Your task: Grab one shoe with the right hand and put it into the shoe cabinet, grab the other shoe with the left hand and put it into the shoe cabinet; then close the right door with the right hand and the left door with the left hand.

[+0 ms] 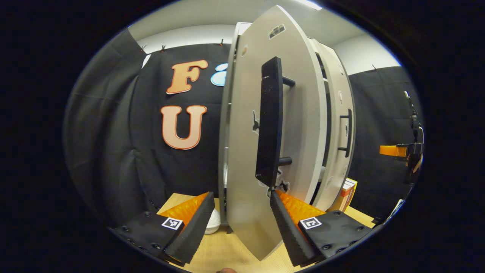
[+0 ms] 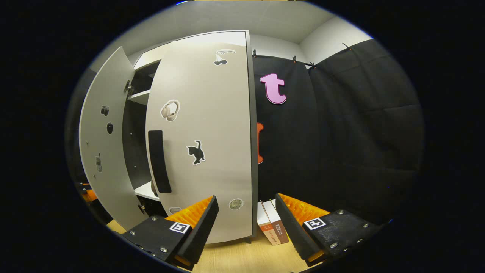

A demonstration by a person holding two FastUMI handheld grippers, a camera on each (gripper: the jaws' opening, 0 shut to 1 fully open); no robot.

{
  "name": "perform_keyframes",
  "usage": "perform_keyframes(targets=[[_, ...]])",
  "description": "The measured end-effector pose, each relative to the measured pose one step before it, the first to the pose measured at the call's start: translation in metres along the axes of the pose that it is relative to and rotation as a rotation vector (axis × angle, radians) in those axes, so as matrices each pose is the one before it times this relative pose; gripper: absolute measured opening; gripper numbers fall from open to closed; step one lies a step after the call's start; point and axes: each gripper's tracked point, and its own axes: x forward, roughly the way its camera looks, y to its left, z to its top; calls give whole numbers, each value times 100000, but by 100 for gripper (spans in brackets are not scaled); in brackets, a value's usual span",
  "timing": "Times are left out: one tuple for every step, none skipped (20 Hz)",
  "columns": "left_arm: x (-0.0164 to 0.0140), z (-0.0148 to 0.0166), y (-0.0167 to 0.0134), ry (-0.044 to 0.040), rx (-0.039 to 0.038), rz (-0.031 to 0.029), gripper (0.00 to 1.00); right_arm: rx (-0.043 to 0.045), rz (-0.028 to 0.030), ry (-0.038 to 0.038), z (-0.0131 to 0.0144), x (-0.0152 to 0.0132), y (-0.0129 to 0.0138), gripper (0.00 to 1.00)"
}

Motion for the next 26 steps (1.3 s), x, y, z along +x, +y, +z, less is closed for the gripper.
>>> perform_keyframes(targets=[[634,-92,-1412,318,548,-1306,94,242,243,-247,135,-92,-434,93],[841,-390,-1653,784,-951,-2427,94,577,146,-299,187,-26,-513,94],[940,-372,-2255,954,-2382,-4288,94,745,10,-80,132,-89,-623,93],[1084,-230,-2046,355,-1775,-3808,95,692,-196,-5,175,-21,-700,94],[1064,177,-1179,-889,1041,276,95,508,-359,44,102,-124,-758,94],[761,-106,-721,-531,3144,1829,94,202,-631,88,164,-77,-871,94],[994,-92,-942,-805,2843,1723,94,-194,-768,98,108,-75,-757,93],[836,-103,-732,-815,978,400,97,-627,-667,232,47,-25,-739,93],[839,-116,-682,-166,60,445,97,-939,-684,73,99,-108,-737,93],[606,-233,-449,1983,-357,451,95,-815,-866,92,90,-75,-759,93],[657,587,167,-2506,-109,1626,95,-413,-476,-202,83,-39,-588,93],[263,-367,199,647,-680,706,96,74,-106,-142,96,126,-379,93],[284,-149,195,-403,-1289,1263,96,473,226,54,-5,41,-295,93],[324,-157,-117,577,-1445,568,95,347,353,350,-47,159,-198,94],[528,-121,-58,416,-1015,466,96,216,414,390,-68,245,-210,94],[509,-25,60,371,-473,724,94,-40,442,131,67,279,-164,93],[262,38,-4,18,200,1042,97,-256,487,58,53,301,-118,93],[98,-21,-29,61,473,1279,94,-205,571,-71,78,252,-4,93],[187,49,-59,70,452,1349,94,75,563,40,119,289,-39,93],[115,69,-167,140,737,1161,97,355,804,174,106,331,32,93],[64,94,-86,-11,807,1003,97,496,836,166,93,323,103,93],[52,75,-37,154,927,827,97,444,953,213,122,224,56,93],[25,30,-59,465,718,709,94,437,805,150,226,177,21,93],[-70,11,-33,1272,181,788,94,451,646,114,203,184,54,93],[-267,28,58,1735,-319,1016,97,569,686,100,296,103,74,93],[-133,146,90,1339,-462,438,97,594,951,87,359,67,146,93]])
